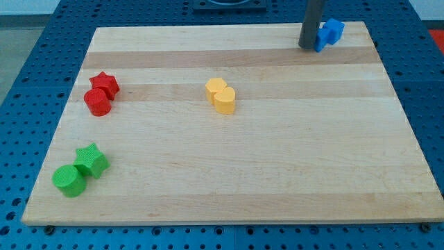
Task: Move yellow heart towards top center
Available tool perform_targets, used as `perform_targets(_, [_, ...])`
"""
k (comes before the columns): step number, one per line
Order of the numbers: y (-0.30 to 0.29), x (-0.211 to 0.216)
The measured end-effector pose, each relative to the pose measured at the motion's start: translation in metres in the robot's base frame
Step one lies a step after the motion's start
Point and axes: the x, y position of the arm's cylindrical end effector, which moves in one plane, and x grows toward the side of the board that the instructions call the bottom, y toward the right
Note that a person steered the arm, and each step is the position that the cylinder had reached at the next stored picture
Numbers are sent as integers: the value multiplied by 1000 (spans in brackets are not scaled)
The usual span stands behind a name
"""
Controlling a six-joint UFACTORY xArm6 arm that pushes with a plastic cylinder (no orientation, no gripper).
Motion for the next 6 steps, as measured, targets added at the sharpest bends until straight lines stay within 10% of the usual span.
perform_targets(6, [-54, 96])
